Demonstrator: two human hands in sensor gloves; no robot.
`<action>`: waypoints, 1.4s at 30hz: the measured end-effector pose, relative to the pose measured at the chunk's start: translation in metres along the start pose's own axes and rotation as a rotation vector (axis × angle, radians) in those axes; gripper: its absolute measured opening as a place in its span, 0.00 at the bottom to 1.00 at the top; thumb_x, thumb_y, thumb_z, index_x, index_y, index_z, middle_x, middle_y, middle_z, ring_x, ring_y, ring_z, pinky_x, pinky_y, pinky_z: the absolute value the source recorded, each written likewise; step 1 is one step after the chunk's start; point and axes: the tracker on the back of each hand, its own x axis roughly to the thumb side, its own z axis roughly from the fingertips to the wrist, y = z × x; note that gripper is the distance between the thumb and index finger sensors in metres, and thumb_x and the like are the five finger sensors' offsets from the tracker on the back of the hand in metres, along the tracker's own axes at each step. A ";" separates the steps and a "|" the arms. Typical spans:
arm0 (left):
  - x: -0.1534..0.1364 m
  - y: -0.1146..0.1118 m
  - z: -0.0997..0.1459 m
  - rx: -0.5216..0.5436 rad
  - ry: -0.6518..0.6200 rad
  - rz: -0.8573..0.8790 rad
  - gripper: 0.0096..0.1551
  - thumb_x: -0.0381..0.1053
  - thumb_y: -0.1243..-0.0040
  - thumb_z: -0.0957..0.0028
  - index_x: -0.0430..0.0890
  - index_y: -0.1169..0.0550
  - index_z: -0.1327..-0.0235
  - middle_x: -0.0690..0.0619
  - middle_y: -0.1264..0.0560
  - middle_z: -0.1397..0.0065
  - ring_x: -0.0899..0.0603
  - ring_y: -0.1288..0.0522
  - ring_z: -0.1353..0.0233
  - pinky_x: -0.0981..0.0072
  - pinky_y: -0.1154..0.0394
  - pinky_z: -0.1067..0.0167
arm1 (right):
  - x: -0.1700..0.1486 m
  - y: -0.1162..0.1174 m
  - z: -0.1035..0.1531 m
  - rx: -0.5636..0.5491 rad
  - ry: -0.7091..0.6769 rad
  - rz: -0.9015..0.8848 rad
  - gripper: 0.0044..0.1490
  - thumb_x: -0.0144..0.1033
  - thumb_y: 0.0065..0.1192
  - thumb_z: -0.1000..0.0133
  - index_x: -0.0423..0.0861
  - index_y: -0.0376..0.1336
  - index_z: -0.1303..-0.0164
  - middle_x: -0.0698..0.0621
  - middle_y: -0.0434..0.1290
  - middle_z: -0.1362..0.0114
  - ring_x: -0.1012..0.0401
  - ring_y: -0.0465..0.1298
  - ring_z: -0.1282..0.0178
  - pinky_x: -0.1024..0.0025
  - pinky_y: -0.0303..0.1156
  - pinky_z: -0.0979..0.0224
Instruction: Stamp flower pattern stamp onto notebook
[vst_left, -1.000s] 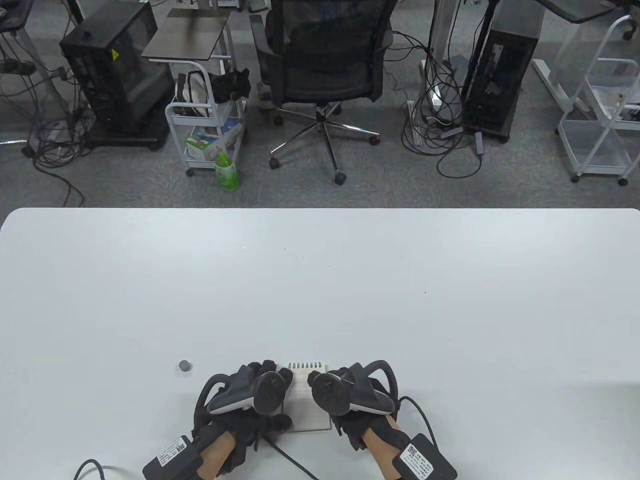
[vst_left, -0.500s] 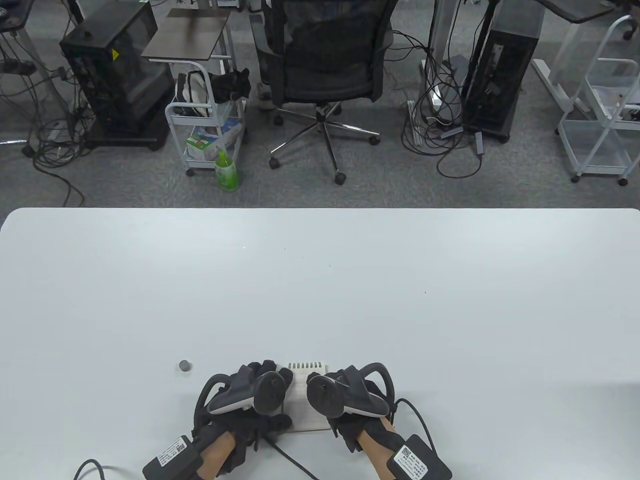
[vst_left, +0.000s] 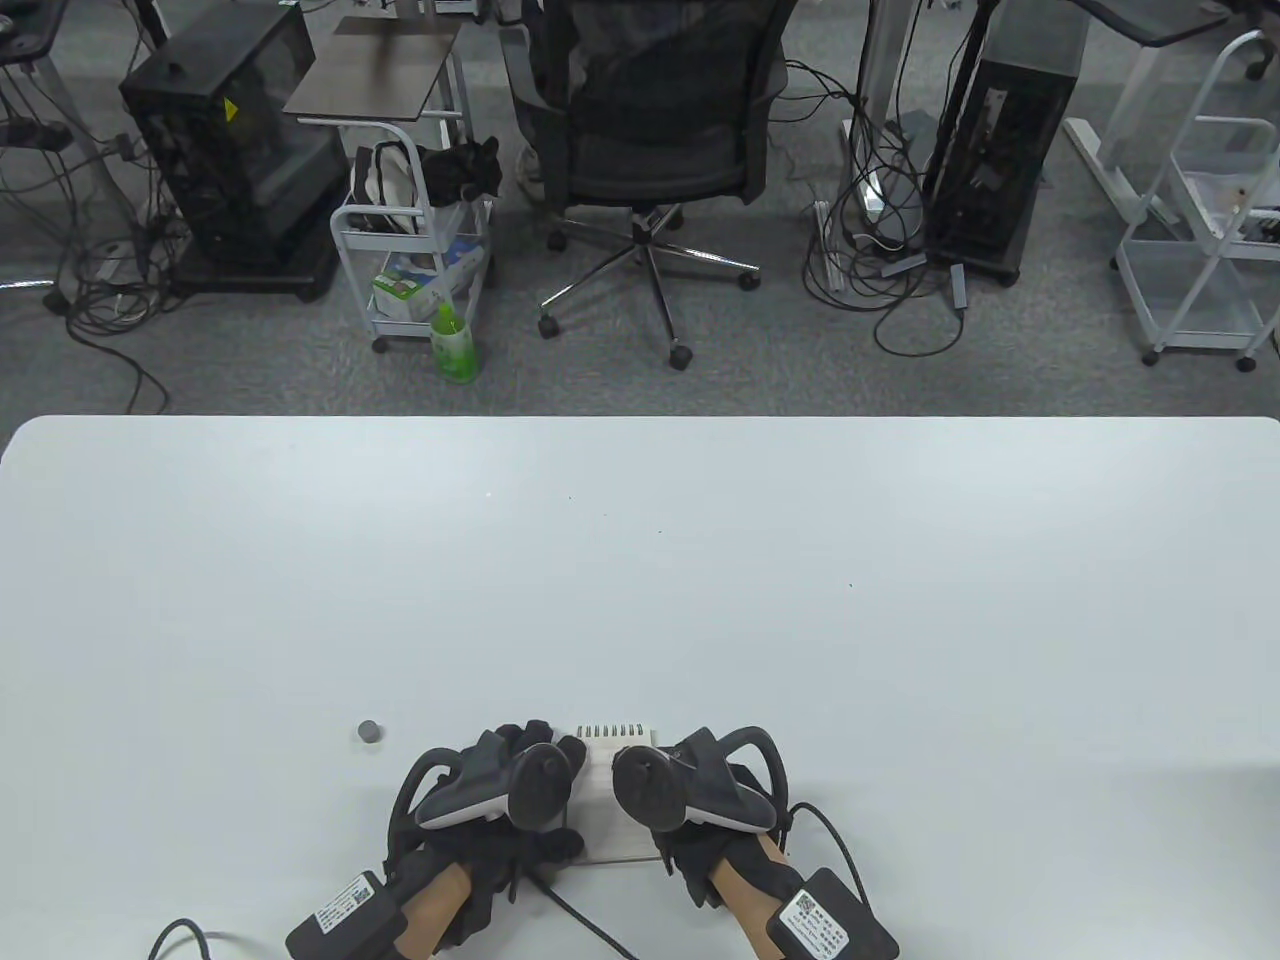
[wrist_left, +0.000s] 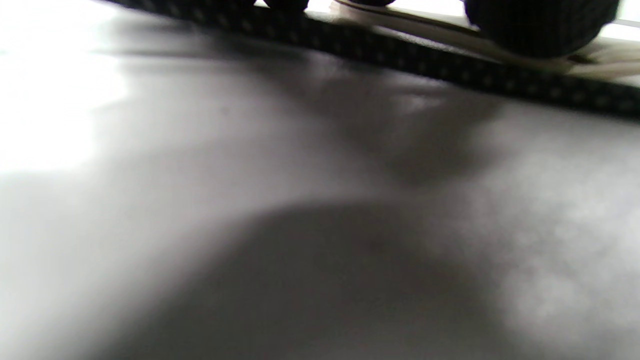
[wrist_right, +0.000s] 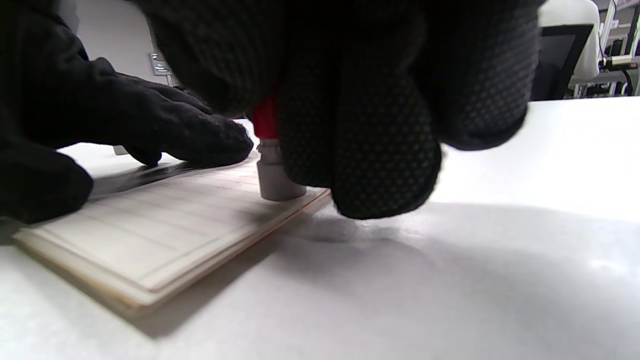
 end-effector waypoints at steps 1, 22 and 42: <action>0.000 0.000 0.000 0.000 0.000 0.000 0.54 0.72 0.51 0.61 0.52 0.52 0.23 0.41 0.58 0.19 0.30 0.56 0.21 0.32 0.49 0.31 | 0.000 0.000 0.000 0.000 0.002 -0.004 0.28 0.33 0.68 0.53 0.46 0.71 0.41 0.38 0.80 0.48 0.49 0.88 0.54 0.47 0.79 0.42; 0.000 -0.001 0.001 -0.005 0.003 -0.005 0.54 0.72 0.52 0.60 0.52 0.53 0.23 0.41 0.58 0.19 0.30 0.56 0.21 0.32 0.49 0.31 | -0.002 0.002 -0.001 -0.003 0.015 -0.023 0.27 0.34 0.68 0.53 0.47 0.71 0.41 0.38 0.80 0.49 0.50 0.88 0.55 0.48 0.81 0.43; 0.000 -0.001 0.000 -0.007 0.002 -0.003 0.54 0.72 0.52 0.60 0.52 0.53 0.23 0.41 0.58 0.19 0.30 0.56 0.21 0.32 0.50 0.31 | 0.004 -0.014 0.001 -0.109 -0.021 0.004 0.28 0.36 0.68 0.53 0.48 0.71 0.40 0.40 0.81 0.49 0.50 0.88 0.56 0.48 0.79 0.43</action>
